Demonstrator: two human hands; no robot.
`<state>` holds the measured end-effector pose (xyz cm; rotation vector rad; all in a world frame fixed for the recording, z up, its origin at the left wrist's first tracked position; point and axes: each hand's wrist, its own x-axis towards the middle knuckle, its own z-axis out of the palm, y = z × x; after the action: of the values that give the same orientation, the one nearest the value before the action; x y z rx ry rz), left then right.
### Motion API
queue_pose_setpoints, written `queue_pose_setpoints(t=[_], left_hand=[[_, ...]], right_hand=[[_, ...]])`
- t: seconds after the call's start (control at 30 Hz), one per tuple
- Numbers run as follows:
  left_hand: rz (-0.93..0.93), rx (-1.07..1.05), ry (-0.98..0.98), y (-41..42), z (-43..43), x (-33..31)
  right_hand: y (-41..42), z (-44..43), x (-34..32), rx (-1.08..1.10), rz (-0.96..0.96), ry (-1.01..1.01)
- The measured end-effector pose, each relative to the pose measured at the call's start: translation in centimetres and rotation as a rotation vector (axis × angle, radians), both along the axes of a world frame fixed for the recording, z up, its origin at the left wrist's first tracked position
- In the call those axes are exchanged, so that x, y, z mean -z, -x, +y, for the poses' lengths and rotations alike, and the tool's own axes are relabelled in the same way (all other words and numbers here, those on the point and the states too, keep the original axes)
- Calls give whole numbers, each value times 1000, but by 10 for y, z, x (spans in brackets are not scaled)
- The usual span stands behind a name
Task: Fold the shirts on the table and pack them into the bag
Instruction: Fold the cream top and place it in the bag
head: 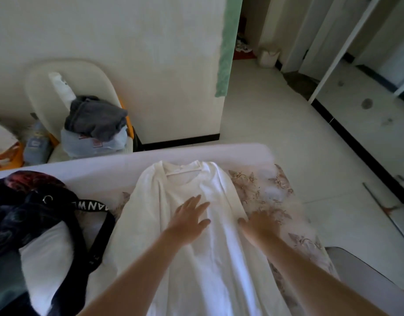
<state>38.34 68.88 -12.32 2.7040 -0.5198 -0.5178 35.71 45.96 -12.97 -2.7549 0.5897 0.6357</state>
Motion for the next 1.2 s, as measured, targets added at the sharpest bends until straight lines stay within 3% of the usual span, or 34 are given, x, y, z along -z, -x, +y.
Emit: queue_pose_setpoints(t=[0.07,0.13,0.27,0.4,0.53,0.6,0.73,0.8,0.9,1.0,1.1,1.2], left_hand=[[66,103,-114,14,-10,16],[102,119,-216,24,-8,30],[68,56,-292,32,10,38],[78,-28,-337,35,8,28],[-26,-49,-256,33,-19,17],[-31,-6,-176,32,-30,17],[172,164,-128,29,-46,22],[215,216,-89,26,-51,26],[109,148,31,16,-48,29],[-80,-28,154,-1,-27,27],[-230,-127,66,-33,9,22],[-220,-111,-152,-72,42,14]], right_hand=[[14,-2,10,23,-43,-96],[20,-4,10,56,-232,-114],[16,-8,-7,201,-499,-105],[13,0,-16,229,-578,-56],[6,-8,-21,-173,-556,144],[-11,-30,-23,-364,-557,346],[-44,-66,-37,-356,-506,719],[-51,-57,-35,-372,-503,679],[-49,-22,-9,-607,-550,346],[-39,9,15,-740,-312,54],[-54,25,20,-667,-287,217],[-90,41,12,-654,-378,346]])
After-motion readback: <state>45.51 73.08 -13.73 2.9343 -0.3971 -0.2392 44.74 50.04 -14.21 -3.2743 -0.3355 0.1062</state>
